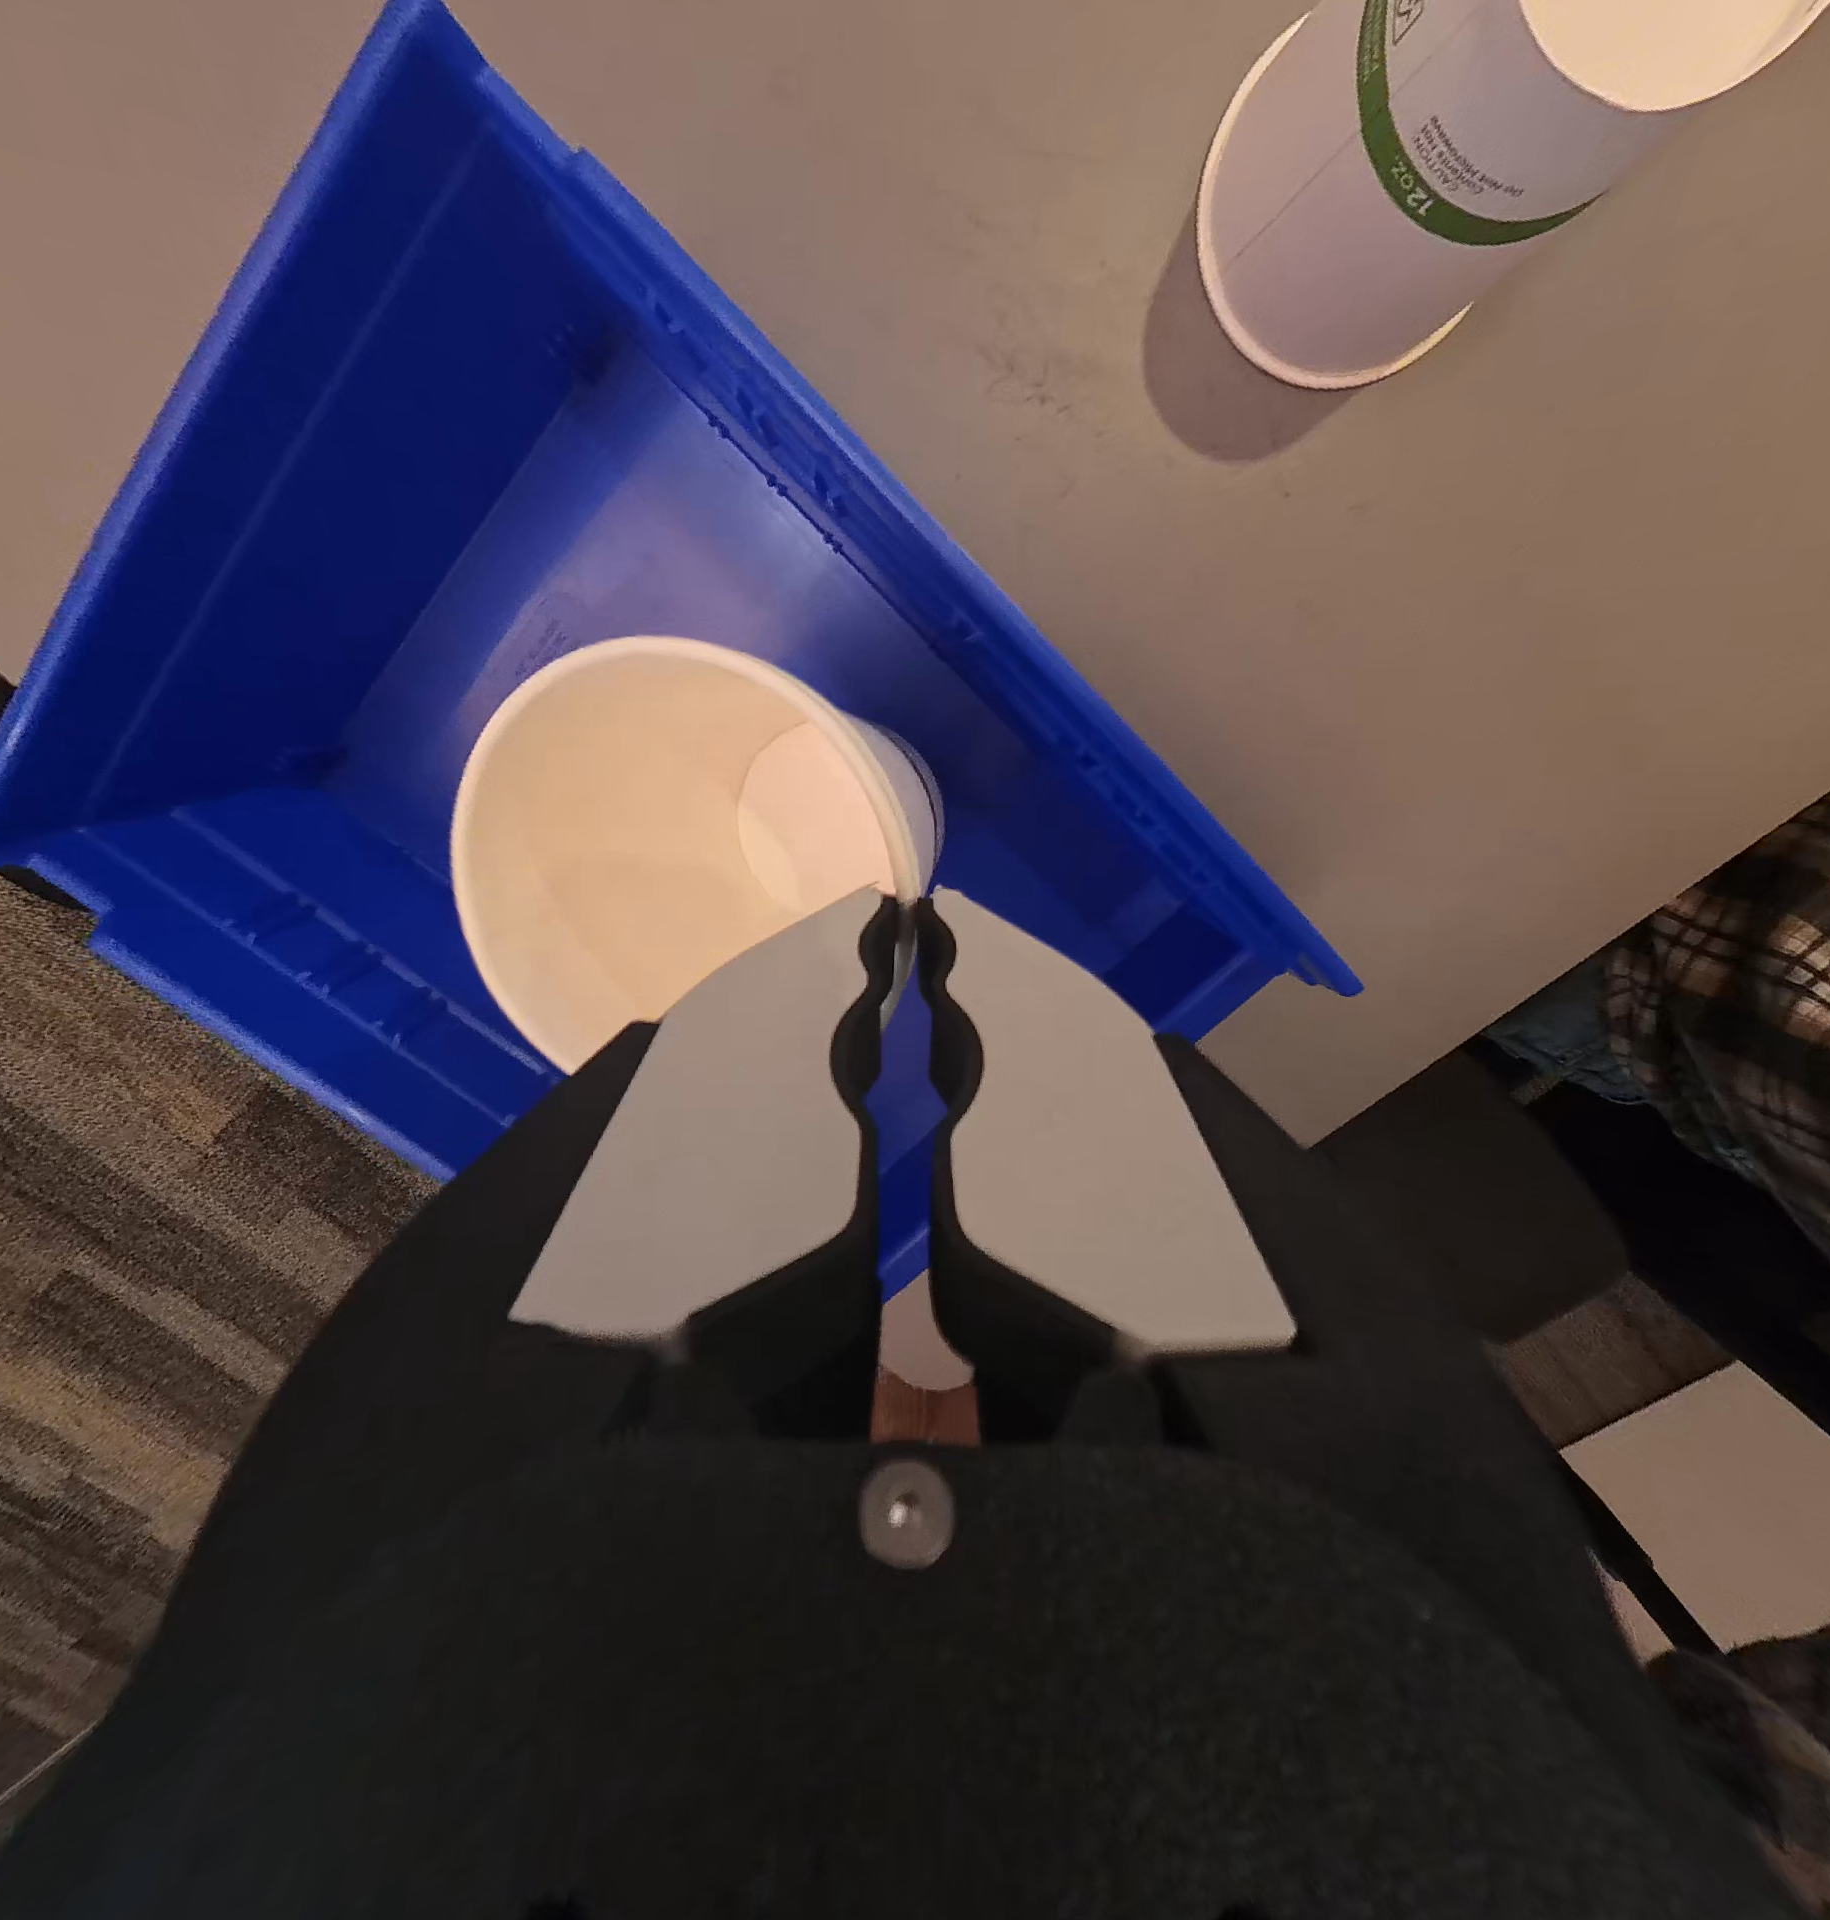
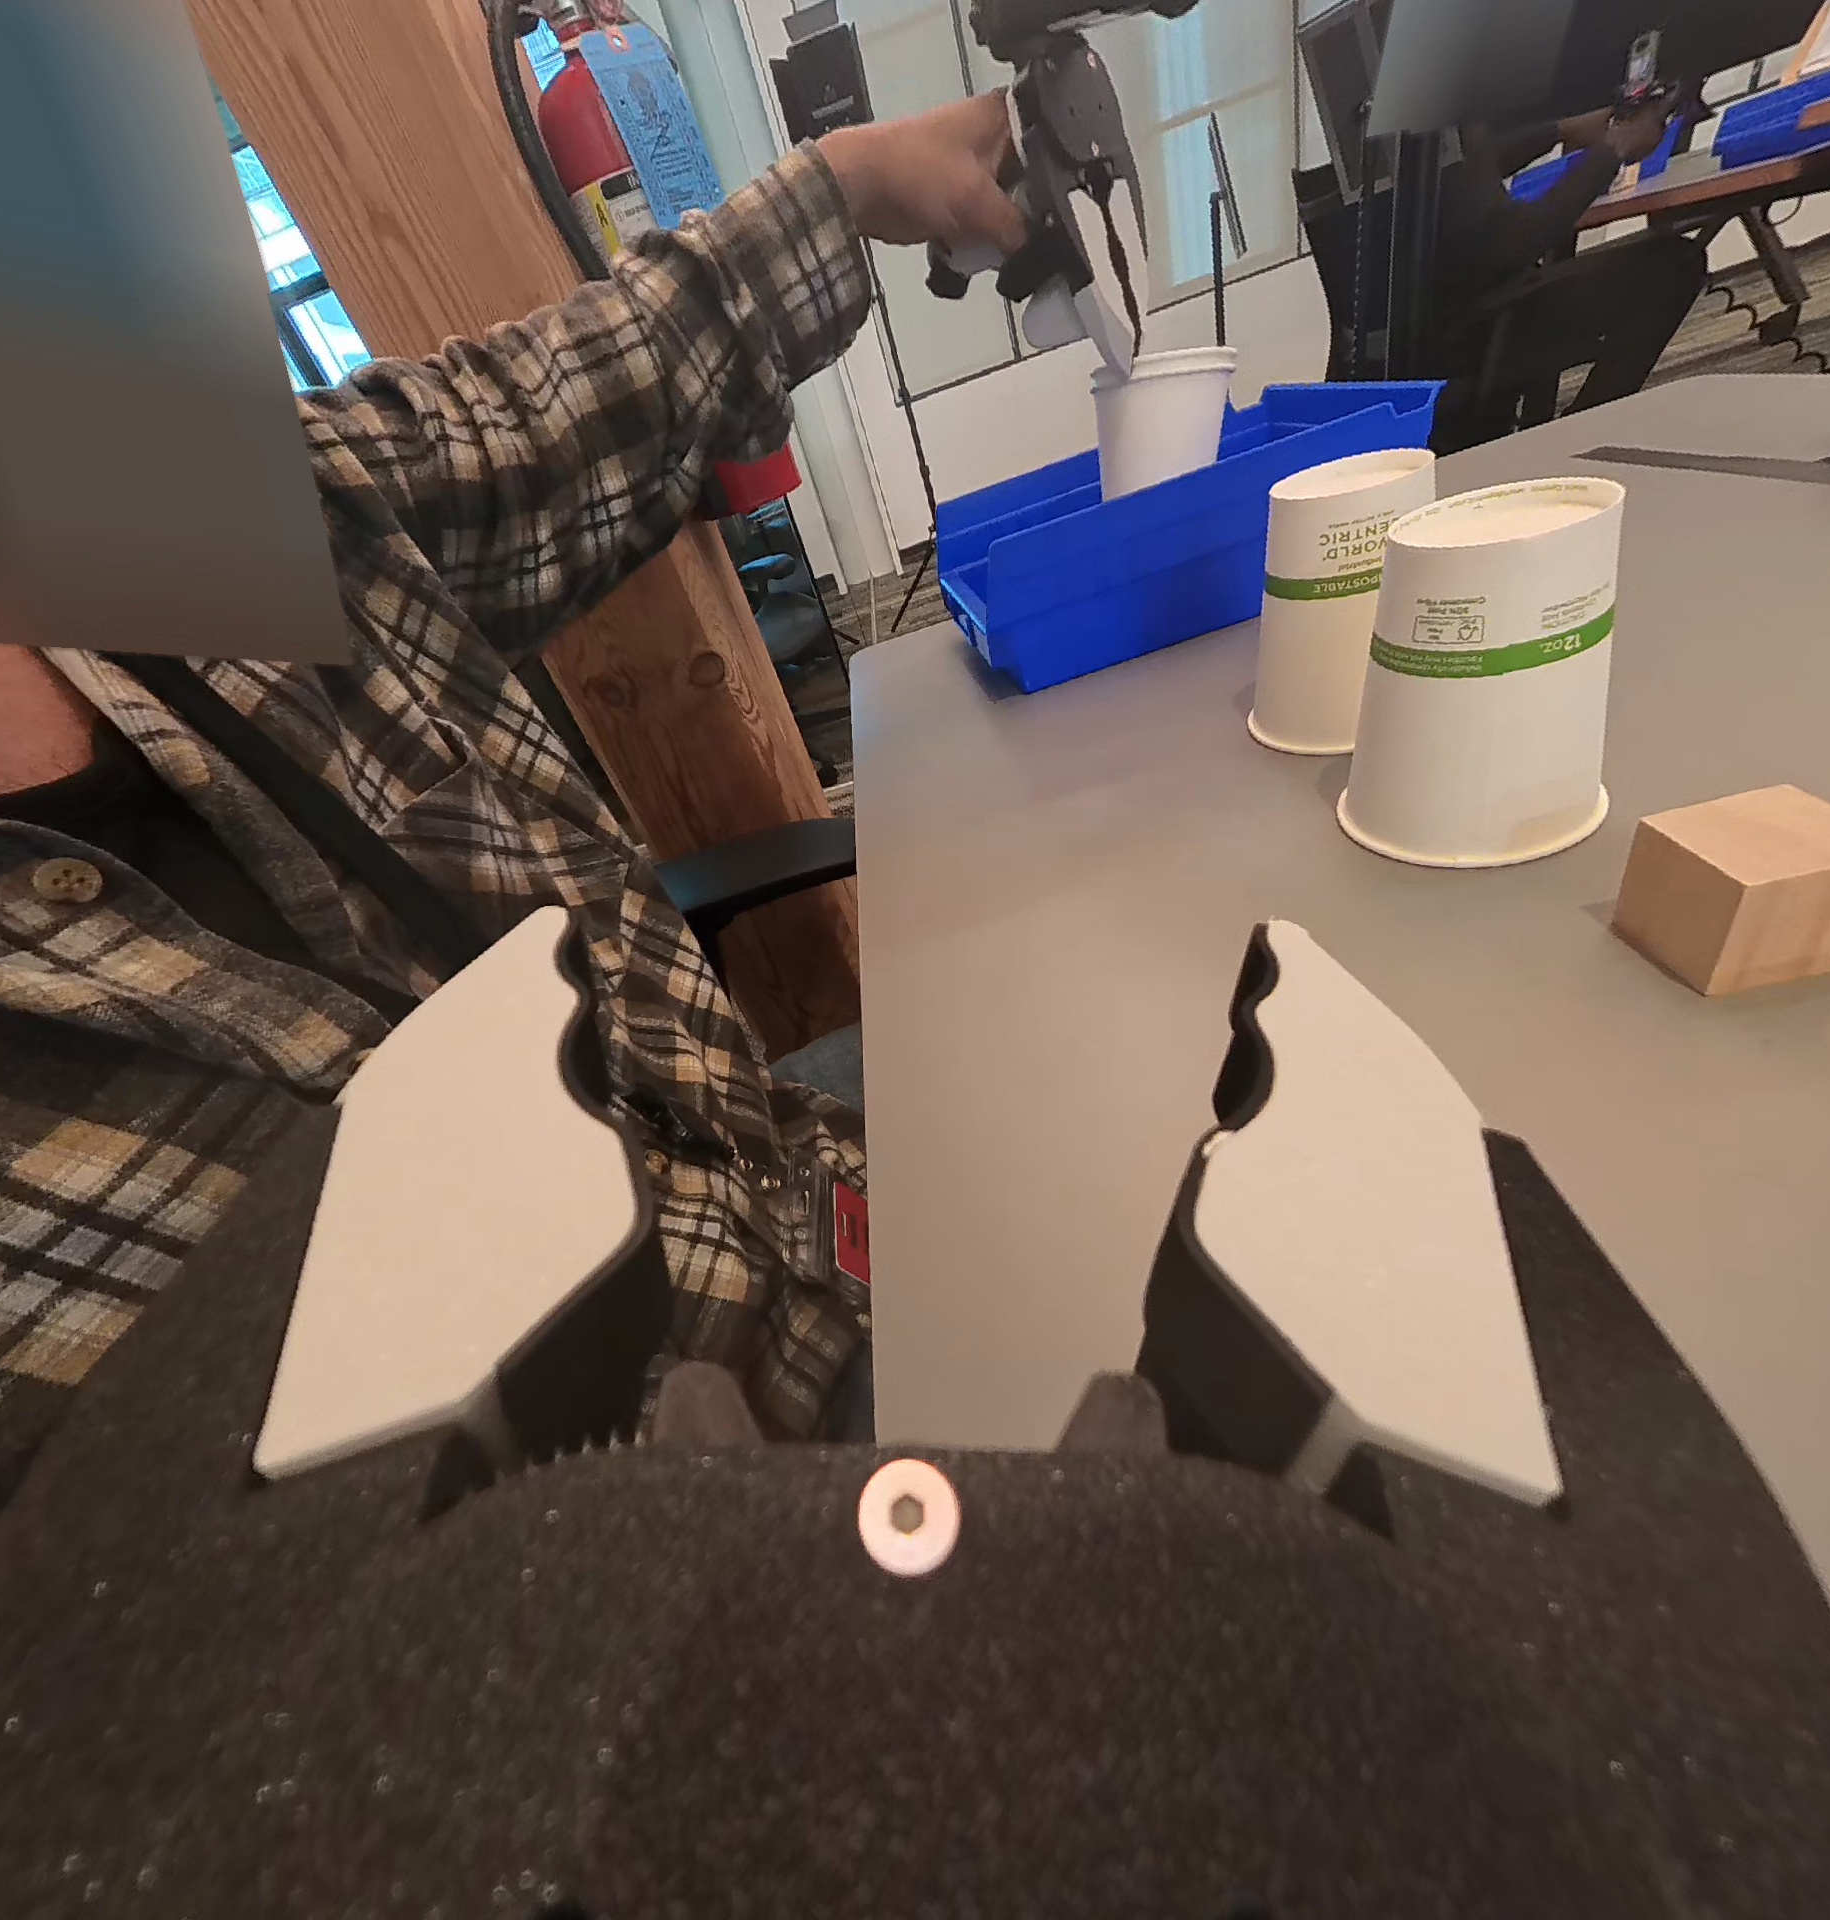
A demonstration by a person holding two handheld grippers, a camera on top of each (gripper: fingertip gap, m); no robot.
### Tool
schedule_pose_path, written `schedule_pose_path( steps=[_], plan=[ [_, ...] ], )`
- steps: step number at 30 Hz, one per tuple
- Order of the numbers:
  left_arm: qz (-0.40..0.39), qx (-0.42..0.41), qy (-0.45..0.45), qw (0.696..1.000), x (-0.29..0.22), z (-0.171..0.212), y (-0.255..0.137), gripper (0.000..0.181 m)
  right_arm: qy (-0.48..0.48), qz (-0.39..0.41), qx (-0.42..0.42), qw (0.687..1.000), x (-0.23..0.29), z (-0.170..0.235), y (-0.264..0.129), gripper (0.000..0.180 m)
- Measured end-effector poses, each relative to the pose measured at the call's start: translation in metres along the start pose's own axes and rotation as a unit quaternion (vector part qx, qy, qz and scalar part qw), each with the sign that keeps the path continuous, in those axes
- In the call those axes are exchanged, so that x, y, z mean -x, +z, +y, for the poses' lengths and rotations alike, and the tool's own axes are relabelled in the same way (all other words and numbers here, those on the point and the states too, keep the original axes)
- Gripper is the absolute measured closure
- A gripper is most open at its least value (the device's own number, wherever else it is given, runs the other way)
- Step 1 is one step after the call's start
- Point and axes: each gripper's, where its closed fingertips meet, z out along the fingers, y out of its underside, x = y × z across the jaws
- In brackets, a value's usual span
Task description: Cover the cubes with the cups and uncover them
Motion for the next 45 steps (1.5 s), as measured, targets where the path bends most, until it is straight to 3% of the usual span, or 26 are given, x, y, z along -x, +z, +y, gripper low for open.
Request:
schedule_pose_path(
  steps=[8, 24, 30, 45],
  plan=[
    [-0.070, 0.009, 0.019, 0.997, 0.012, 0.002, 0.012, 0.177, 0.002, -0.005, 0.002, 1.000, 0.001, 0.003, 0.003, 0.066],
    [0.030, 0.019, -0.008, 0.999, -0.016, 0.020, 0.031, 0.171, -0.003, -0.009, 0.012, 1.000, 0.006, 0.002, 0.006, 0.066],
    [0.052, 0.012, -0.014, 0.998, -0.022, 0.018, 0.032, 0.177, -0.004, -0.006, 0.011, 1.000, 0.007, 0.000, 0.004, 0.066],
    [0.032, 0.030, -0.002, 0.999, -0.024, 0.018, 0.037, 0.177, -0.007, -0.006, 0.008, 1.000, 0.007, -0.002, 0.002, 0.066]
  ],
)
